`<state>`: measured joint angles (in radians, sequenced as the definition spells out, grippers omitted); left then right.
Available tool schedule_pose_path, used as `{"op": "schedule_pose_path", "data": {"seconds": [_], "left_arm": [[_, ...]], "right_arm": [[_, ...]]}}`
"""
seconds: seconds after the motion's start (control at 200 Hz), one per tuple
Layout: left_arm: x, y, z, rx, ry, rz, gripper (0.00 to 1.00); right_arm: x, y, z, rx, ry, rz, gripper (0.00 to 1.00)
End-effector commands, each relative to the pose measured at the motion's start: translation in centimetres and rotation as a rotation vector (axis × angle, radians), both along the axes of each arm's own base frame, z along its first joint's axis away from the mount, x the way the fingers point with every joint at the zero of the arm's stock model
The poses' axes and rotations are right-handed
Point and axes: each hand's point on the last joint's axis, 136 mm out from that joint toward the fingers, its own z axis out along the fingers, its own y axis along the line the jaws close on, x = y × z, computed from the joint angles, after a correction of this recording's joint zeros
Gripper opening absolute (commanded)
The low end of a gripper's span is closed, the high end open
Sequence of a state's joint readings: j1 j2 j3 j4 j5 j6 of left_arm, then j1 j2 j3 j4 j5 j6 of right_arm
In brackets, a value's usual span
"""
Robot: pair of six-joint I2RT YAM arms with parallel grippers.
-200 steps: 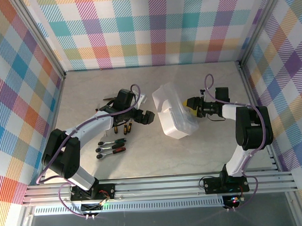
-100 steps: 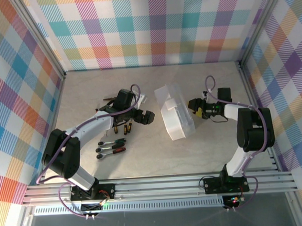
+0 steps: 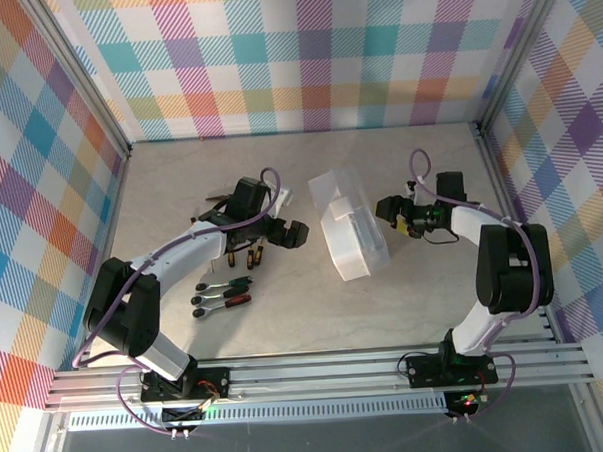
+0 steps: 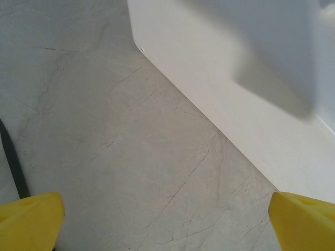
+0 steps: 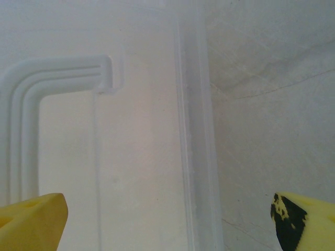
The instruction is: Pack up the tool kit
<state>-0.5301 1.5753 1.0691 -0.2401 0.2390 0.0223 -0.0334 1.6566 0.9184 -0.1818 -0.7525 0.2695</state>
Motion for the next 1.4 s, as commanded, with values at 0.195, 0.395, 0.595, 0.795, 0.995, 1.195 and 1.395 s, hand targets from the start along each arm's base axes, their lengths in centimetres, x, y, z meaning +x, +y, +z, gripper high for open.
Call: {"op": "schedule_pose_path", "data": {"seconds": [0.195,0.395,0.595,0.795,0.995,1.195,1.395], "left_arm": [[0.5,-1.0,4.4,-0.063,-0.054,0.018,1.00],[0.4,-1.9,7.6,-0.155,-0.032,0.031,1.00],[-0.3,-4.4,12.1,-0.366,-0.001,-0.012,1.00],[-0.9,-7.3,14.3,-0.587,0.121,-0.076,1.00],[-0.9,-9.9,12.9,-0.668,0.289,-0.098,1.00],[-2.1,-12.1,12.1,-0.659,0.352,-0.115,1.00],[-1.8,-12.9,10.9,-0.634,0.391,-0.090,1.00]], "right_arm": [[0.5,-2.5,3.7,-0.193,-0.089,-0.079,0.99],[1.1,-2.4,7.0,-0.180,-0.164,-0.095,0.99],[0.8,-0.4,9.0,-0.087,-0.220,0.010,0.99],[1.1,1.6,9.9,-0.070,-0.258,0.085,1.00],[2.0,4.2,9.2,-0.169,-0.251,0.133,0.94],[2.7,5.1,7.9,-0.170,-0.223,0.138,0.80],[2.9,6.0,7.1,-0.171,-0.204,0.161,0.71]]}}
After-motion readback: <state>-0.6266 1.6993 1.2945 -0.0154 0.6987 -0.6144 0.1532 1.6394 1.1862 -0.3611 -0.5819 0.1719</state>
